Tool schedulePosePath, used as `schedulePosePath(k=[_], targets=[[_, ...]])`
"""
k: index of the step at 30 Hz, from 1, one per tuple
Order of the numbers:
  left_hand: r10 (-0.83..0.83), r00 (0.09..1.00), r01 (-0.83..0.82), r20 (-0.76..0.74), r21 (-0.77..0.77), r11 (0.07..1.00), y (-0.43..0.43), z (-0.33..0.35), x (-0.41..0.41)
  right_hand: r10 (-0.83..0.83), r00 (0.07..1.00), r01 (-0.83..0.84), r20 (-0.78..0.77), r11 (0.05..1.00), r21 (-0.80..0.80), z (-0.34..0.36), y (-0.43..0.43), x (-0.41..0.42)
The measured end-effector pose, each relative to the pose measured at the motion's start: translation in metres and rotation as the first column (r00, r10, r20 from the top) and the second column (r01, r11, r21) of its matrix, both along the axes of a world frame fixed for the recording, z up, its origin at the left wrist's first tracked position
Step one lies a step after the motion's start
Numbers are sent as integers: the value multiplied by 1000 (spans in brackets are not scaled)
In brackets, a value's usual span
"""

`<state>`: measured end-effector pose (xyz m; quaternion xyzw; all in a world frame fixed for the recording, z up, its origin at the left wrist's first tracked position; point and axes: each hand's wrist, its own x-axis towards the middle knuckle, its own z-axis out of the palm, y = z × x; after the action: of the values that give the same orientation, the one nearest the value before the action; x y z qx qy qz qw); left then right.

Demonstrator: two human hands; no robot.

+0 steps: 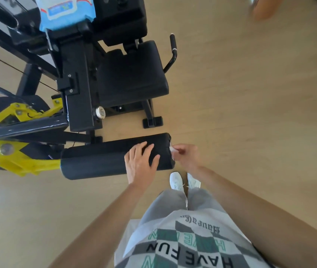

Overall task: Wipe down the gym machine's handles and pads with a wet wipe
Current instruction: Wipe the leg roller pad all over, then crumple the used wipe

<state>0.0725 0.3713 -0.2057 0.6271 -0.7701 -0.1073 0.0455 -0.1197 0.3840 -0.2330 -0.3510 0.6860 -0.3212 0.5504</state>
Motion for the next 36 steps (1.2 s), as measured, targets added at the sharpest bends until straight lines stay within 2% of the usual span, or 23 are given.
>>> schedulePosePath(k=[3,8,10,13,14,17,20,22,24,27,31,33,36], targets=[[-40,999,38,17,81,996,23,-14,1,-31,999,30,12,999,36,2,17,8],[-69,997,73,-34,119,990,12,-20,2,50,990,-43,-130,997,57,-2,40,11],[-83,996,88,-42,134,987,5,-20,1,148,974,-137,-173,988,72,0,38,8],[-55,995,69,-78,180,981,-13,-19,-1,406,882,-378,-241,913,153,4,33,-1],[-32,995,51,-94,206,977,-22,-18,-3,412,874,-383,-259,911,155,5,31,-4],[38,984,5,-172,243,970,-46,-8,-13,256,935,-225,-244,963,148,11,26,-20],[94,938,-24,-335,209,978,-57,10,-36,110,986,-90,-121,983,163,18,20,-51],[183,871,8,-455,386,923,-64,25,-64,-59,998,59,-5,988,140,27,12,-75],[218,824,127,-523,546,828,-73,31,-99,-203,974,189,104,974,125,34,0,-102],[216,773,271,-597,618,738,-94,32,-157,-326,915,307,239,945,116,40,-25,-149],[228,752,350,-619,668,656,-133,29,-248,-398,814,380,423,916,132,46,-70,-230],[208,757,361,-619,662,657,-155,28,-298,-411,802,395,433,909,133,47,-93,-273],[228,762,320,-606,658,681,-190,33,-366,-393,832,380,391,918,114,52,-123,-333]])
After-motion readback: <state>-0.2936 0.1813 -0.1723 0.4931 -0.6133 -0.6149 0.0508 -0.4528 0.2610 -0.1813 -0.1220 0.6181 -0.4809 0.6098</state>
